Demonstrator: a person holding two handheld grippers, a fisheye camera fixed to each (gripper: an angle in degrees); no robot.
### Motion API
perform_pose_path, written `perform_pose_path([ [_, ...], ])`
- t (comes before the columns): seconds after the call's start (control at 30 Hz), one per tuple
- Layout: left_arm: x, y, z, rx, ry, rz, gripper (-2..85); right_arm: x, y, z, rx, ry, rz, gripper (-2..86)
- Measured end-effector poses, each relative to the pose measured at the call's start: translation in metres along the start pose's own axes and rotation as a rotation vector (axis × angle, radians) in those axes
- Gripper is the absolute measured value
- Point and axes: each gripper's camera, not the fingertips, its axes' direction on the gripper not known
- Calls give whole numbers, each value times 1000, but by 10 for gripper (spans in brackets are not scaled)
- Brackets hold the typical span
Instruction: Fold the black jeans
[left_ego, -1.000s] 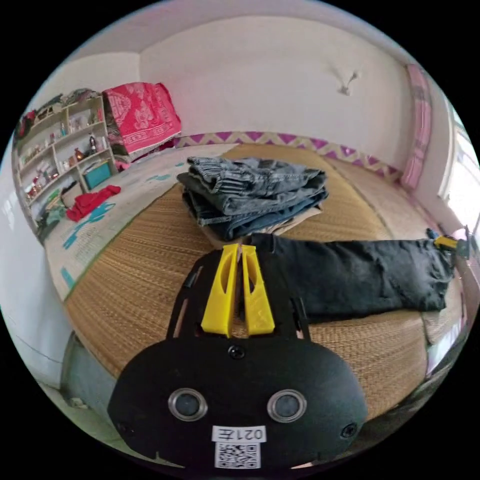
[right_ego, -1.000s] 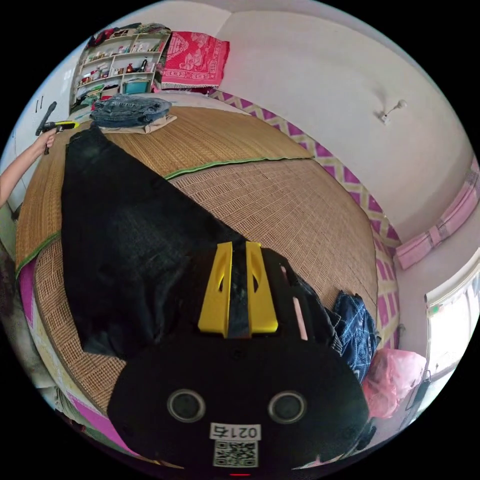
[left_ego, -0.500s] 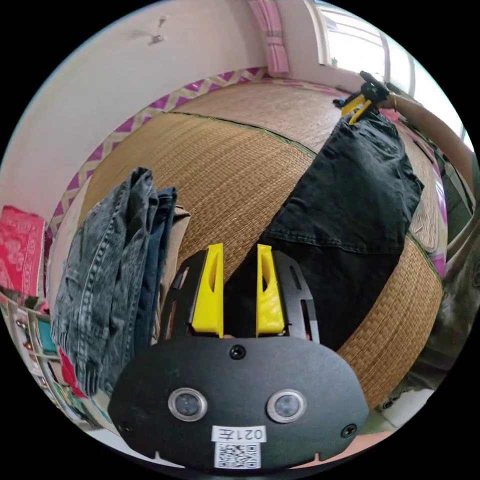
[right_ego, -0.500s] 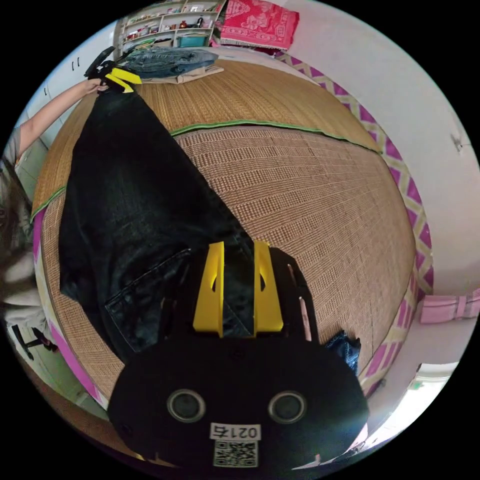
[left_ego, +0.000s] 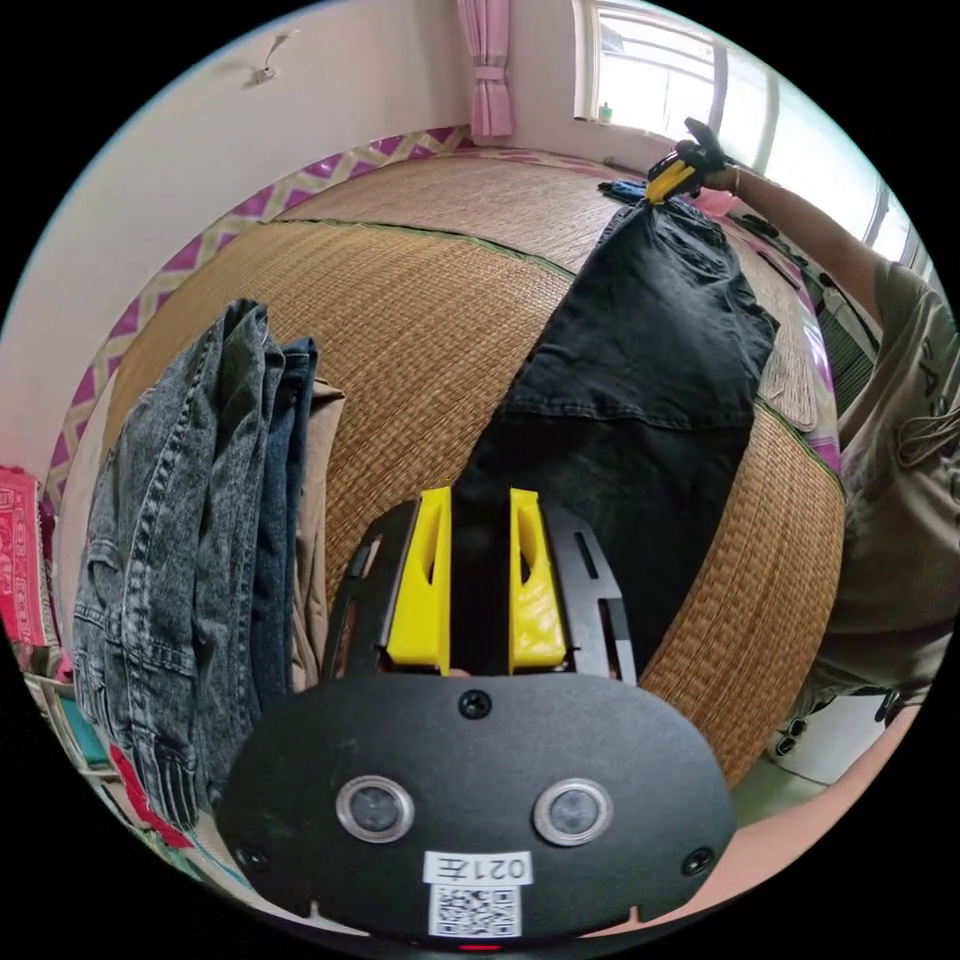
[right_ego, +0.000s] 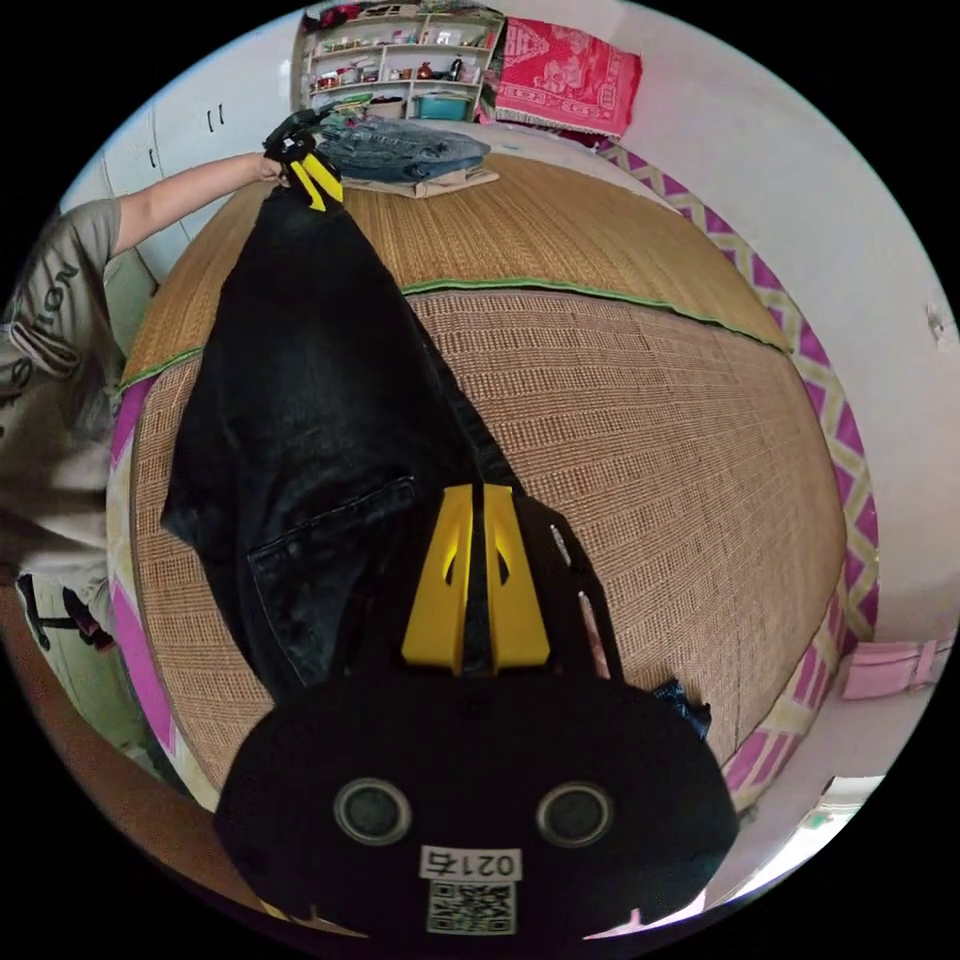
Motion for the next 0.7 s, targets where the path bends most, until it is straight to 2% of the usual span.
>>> perform_pose_path([
  [0.13, -7, 12, -6, -36, -2, -18, 21, -12, 20, -24, 66, 34, -8, -4],
  [0.33, 14, 56, -83, 133, -24, -28, -9, -35, 53, -50, 125, 71, 1, -5],
  [0.4, 40, 81, -123, 205, -33, -6, -9, -51, 65, -58, 137, 93, -7, -5],
  [0.57, 172, 176, -219, 341, -88, 66, -10, -131, 131, -92, 204, 123, -28, -6],
  [0.7, 251, 244, -236, 386, -113, 17, -10, -209, 193, -108, 254, 85, -19, -6],
])
